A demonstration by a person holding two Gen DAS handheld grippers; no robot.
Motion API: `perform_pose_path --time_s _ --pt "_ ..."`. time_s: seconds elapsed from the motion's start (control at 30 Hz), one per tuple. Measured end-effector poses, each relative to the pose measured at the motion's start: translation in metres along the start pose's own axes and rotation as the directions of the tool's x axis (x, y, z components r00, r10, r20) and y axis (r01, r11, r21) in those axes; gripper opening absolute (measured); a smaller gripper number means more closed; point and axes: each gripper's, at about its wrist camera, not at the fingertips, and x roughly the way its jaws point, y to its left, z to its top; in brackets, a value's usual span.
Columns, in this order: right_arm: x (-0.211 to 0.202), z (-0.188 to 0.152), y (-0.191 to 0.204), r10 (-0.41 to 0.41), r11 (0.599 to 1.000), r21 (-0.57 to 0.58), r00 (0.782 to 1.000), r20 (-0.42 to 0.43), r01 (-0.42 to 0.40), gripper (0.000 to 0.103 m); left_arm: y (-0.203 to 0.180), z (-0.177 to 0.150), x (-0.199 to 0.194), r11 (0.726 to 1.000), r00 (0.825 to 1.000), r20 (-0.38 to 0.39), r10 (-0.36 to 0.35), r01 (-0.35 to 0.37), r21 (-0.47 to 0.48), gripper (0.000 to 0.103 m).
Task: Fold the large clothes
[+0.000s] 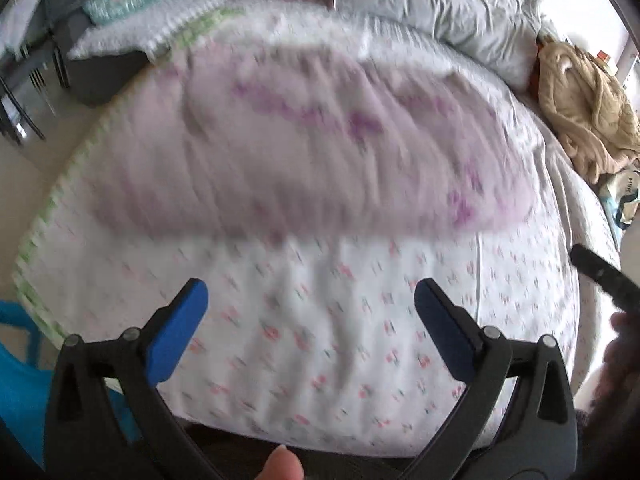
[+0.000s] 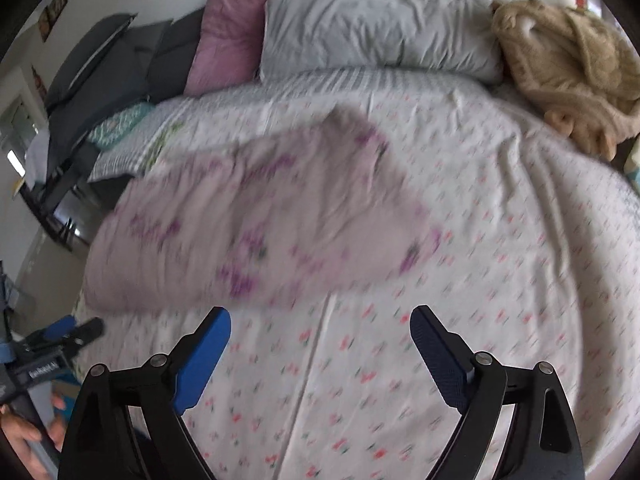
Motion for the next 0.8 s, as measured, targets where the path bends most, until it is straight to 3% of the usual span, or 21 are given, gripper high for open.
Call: perform_pose_path --time_s 0.1,0.27,0.8 --pt "0.016 -0.014 0.008 -0.037 0.999 -0.023 0.998 -0.056 0.036 0.092 -0.006 -0.013 0.015 0.999 0.999 -0.031 0.03 -0.03 -0.012 0.103" --pt "0.018 -0.022 0.02 -0.093 0.994 -0.062 0.995 -0.022 0.091 0.092 -0.008 -0.016 0.012 0.998 0.998 0.002 0.055 -0.055 -0.006 0.103" --pt "0.034 -0.028 0.038 -0.107 0.986 -0.136 0.993 -0.057 0.099 0.092 -0.003 -0.015 0.011 0.998 0.998 0.017 0.067 -0.066 -0.021 0.103"
